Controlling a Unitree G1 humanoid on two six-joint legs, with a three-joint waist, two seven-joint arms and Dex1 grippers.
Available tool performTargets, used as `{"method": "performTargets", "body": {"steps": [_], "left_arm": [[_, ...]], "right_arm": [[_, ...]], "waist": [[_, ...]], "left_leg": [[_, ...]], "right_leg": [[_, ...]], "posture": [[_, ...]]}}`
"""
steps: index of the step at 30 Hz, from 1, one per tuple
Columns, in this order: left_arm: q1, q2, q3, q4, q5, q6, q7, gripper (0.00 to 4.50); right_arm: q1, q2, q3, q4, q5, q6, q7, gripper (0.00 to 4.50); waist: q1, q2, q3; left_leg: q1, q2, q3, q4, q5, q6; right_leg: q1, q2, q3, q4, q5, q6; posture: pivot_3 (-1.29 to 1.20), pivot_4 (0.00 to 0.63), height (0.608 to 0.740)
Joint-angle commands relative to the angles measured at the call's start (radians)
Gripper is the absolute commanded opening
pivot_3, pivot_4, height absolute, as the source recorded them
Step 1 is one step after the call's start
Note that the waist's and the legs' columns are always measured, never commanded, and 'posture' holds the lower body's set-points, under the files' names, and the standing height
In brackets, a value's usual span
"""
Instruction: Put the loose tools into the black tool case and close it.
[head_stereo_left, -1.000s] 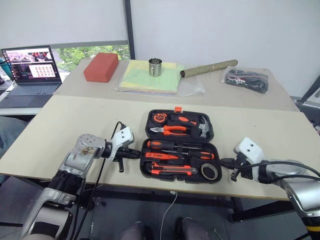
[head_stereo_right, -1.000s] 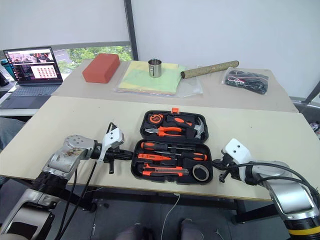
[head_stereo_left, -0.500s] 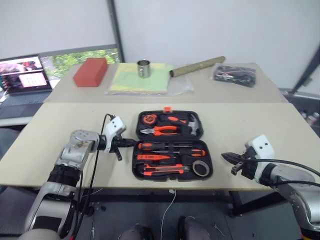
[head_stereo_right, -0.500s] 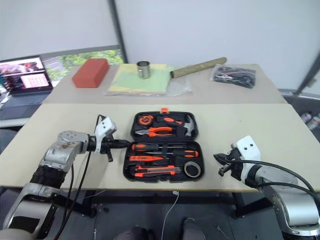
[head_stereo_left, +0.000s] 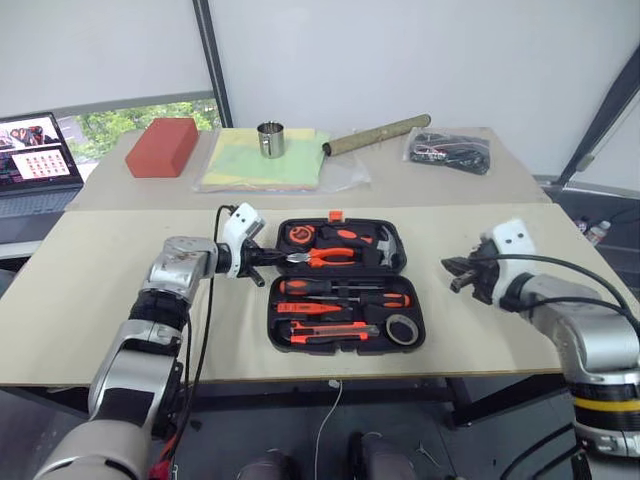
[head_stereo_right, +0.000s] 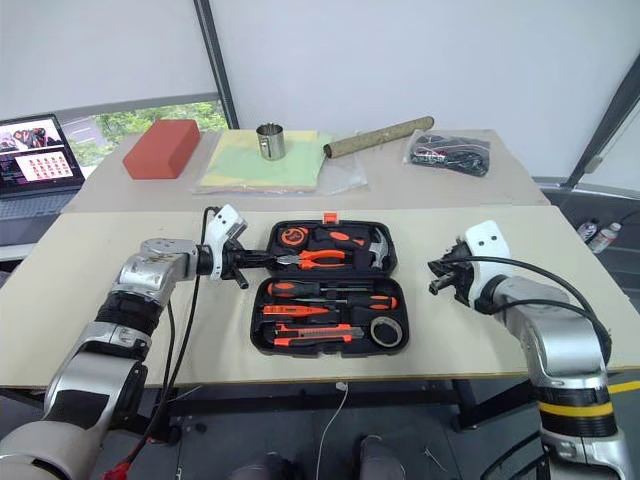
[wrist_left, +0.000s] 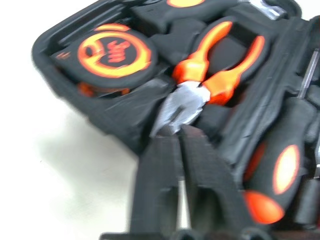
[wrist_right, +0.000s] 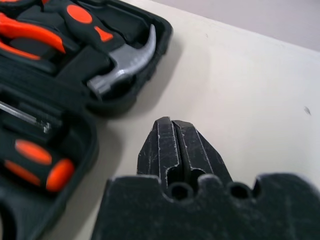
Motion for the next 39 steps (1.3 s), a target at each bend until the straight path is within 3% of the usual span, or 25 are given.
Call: {"method": "performTargets", "body": {"steps": [1,7,8,15,19,24,27,28,33,39], "left_arm": [[-0.078,0.0,0.065,0.046,-0.034,0.06,0.038,1.97],[-0.186,-0.05,0.114,0.186,-0.037,0.12,0.13,4.24],[-0.2,-0.06,0.118,0.212,-0.033,0.117,0.145,4.46],[-0.264,-0.121,0.148,0.353,-0.028,0.101,0.223,4.46],[-0.284,-0.133,0.179,0.403,-0.034,0.101,0.277,3.33],[-0.275,-0.127,0.168,0.402,-0.017,0.106,0.254,1.27],[-0.266,-0.123,0.162,0.398,-0.008,0.106,0.244,0.27],[-0.263,-0.122,0.16,0.394,-0.007,0.106,0.238,0.07],[-0.239,-0.121,0.152,0.328,-0.013,0.072,0.189,0.07],[-0.111,-0.131,0.186,0.006,-0.049,-0.18,0.194,0.07]], "right_arm": [[-0.09,0.03,-0.006,0.067,-0.013,-0.006,-0.032,1.54],[-0.247,0.098,0.013,0.273,-0.027,0.032,-0.061,3.64],[-0.275,0.109,0.017,0.321,-0.032,0.03,-0.064,3.92],[-0.415,0.173,0.025,0.591,-0.072,-0.007,-0.098,3.92],[-0.447,0.197,0.063,0.679,-0.109,-0.054,-0.072,2.89],[-0.46,0.21,0.087,0.725,-0.127,-0.081,-0.05,1.1],[-0.466,0.211,0.089,0.736,-0.134,-0.087,-0.041,0.11],[-0.465,0.211,0.089,0.733,-0.135,-0.087,-0.038,0.0],[-0.439,0.199,0.06,0.629,-0.111,-0.1,-0.025,0.0],[-0.305,0.169,0.026,0.29,-0.153,-0.261,-0.088,0.0]], "waist": [[0.001,0.0,0.0],[0.004,0.0,0.0],[0.004,0.0,0.0],[-0.007,0.0,0.0],[-0.018,0.0,0.0],[-0.017,0.0,0.0],[-0.016,0.001,-0.001],[-0.018,0.001,-0.001],[-0.017,0.001,-0.001],[-0.014,0.002,0.0]], "left_leg": [[-0.005,0.0,0.0,0.003,0.0,0.001],[-0.011,0.0,0.001,0.003,0.0,0.001],[-0.011,0.0,0.001,0.003,0.0,0.001],[-0.011,0.0,0.001,0.003,0.0,0.001],[-0.011,0.0,0.001,0.003,0.0,0.0],[-0.01,0.0,0.001,0.003,0.0,0.0],[-0.009,0.0,0.002,0.003,0.0,0.0],[-0.008,0.0,0.002,0.003,0.0,0.0],[-0.006,0.0,0.002,0.003,0.001,-0.001],[-0.012,0.0,0.002,0.002,0.001,-0.002]], "right_leg": [[-0.003,0.0,-0.003,0.001,0.004,-0.006],[-0.002,-0.002,-0.018,-0.001,0.004,-0.004],[-0.002,-0.002,-0.018,-0.001,0.004,-0.004],[-0.002,-0.002,-0.019,-0.001,0.004,-0.004],[-0.002,-0.002,-0.019,0.0,0.004,-0.004],[-0.001,-0.003,-0.02,0.0,0.004,-0.003],[0.0,-0.004,-0.02,0.0,0.004,-0.003],[0.0,-0.004,-0.02,0.0,0.004,-0.003],[0.002,-0.005,-0.02,0.001,0.001,0.001],[-0.004,-0.006,-0.021,0.001,0.005,-0.005]], "posture": [[0.0,0.15,0.74],[0.0,0.15,0.74],[0.0,0.15,0.74],[0.0,0.15,0.74],[0.0,0.15,0.74],[0.0,0.15,0.74],[0.0,0.15,0.74],[0.0,0.15,0.74],[0.0,0.15,0.74],[0.0,0.15,0.74]]}}
